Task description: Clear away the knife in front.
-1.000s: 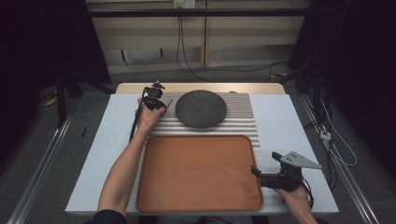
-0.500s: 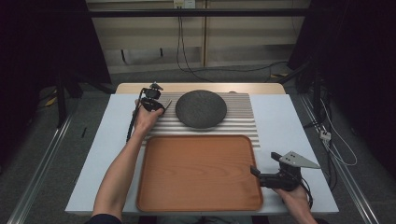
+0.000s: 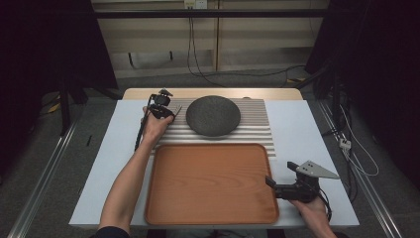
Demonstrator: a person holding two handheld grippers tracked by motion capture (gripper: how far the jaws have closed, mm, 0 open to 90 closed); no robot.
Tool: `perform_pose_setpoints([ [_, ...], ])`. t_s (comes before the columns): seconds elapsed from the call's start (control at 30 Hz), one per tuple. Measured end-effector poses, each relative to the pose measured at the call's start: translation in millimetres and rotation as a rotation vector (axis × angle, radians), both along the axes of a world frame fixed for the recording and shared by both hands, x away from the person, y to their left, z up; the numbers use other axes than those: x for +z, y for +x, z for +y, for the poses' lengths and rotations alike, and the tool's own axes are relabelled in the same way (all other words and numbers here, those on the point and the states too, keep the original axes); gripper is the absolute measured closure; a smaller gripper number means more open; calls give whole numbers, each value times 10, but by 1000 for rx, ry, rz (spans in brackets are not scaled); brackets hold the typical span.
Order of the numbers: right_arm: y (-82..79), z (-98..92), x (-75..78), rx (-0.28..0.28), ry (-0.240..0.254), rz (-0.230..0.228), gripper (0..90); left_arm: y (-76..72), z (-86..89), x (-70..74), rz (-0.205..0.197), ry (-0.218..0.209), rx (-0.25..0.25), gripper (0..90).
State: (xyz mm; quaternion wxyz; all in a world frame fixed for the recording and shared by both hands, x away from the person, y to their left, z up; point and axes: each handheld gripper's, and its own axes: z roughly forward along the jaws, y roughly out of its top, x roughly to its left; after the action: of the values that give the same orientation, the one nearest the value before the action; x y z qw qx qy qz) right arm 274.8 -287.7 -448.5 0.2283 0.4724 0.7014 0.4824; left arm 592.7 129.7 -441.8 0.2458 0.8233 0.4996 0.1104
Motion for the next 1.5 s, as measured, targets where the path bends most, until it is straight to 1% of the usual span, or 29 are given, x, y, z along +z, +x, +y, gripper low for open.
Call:
perform_pose_setpoints([
  [0.03, 0, 1, 1, -1, 0, 1, 0, 0, -6, 0, -1, -2, 4, 797],
  [0.07, 0, 1, 1, -1, 0, 1, 0, 4, -8, 1, -8, 11, -6, 797],
  [0.13, -1, 1, 1, -1, 0, 1, 0, 3, -9, 1, -9, 12, -5, 799],
  [0.17, -2, -2, 2, 1, 0, -2, 0, -2, -10, 0, -5, 1, 3, 799],
  [0.23, -2, -3, 2, 0, 0, -1, 0, -3, 4, 7, 2, 9, -4, 799],
  [0.3, 1, -10, 1, -3, 0, -1, 0, -11, 11, 8, -6, 11, 10, 799],
  [0.33, 2, -10, 1, -3, 1, 0, 0, -11, 27, 12, 1, 14, 7, 799],
  [0.37, 2, -10, 1, -3, 1, 0, 0, -12, 42, 22, 9, 5, 8, 799],
  [0.4, 2, -8, 1, -3, -1, -1, 0, -20, 44, 29, 4, 8, 12, 799],
  [0.43, -1, -5, 2, -2, -1, -1, 0, -26, 53, 41, 6, 13, 3, 799],
  [0.5, -2, -3, 4, -2, -1, -2, 0, -44, 53, 64, -5, 0, 14, 799],
  [0.57, -2, -3, 4, -2, -1, -2, 0, -66, 67, 114, -14, -6, 5, 799],
  [0.6, -3, -1, 5, -1, -2, -3, 0, -82, 63, 138, -23, -4, 2, 799],
  [0.7, -5, 0, 6, -1, -3, -4, 0, -142, 81, 197, -32, -13, -4, 799],
  [0.83, -6, 3, 6, 0, -3, -2, 0, -209, 122, 216, -34, -18, -13, 799],
  [0.87, -7, 5, 7, 1, -3, -3, 0, -223, 130, 220, -28, -23, -16, 799],
  [0.9, -7, 6, 9, 1, -4, -4, 0, -240, 128, 220, -31, -25, -8, 799],
  [0.93, -7, 8, 9, 2, -3, -4, 0, -249, 137, 227, -31, -28, -18, 799],
  [1.03, -2, 11, 7, 0, -2, -3, 0, -293, 142, 257, -44, -39, -19, 799],
  [1.07, -1, 14, 6, 0, 0, -2, 0, -308, 147, 271, -45, -34, -29, 799],
  [1.13, 0, 17, 5, 0, -1, -1, 0, -348, 154, 301, -51, -54, -30, 800],
  [1.33, -8, 25, 9, -1, -3, -2, 0, -495, 174, 409, -74, -63, -56, 799],
  [1.37, -9, 24, 10, 0, -6, -4, 0, -520, 174, 425, -77, -73, -53, 799],
  [1.4, -10, 25, 10, 0, -7, -4, 0, -541, 174, 439, -90, -78, -47, 799],
  [1.47, -8, 28, 10, -1, -4, -4, 0, -580, 176, 463, -95, -74, -50, 799],
  [1.5, -9, 30, 11, -1, -5, -3, 0, -604, 177, 471, -97, -86, -48, 799],
])
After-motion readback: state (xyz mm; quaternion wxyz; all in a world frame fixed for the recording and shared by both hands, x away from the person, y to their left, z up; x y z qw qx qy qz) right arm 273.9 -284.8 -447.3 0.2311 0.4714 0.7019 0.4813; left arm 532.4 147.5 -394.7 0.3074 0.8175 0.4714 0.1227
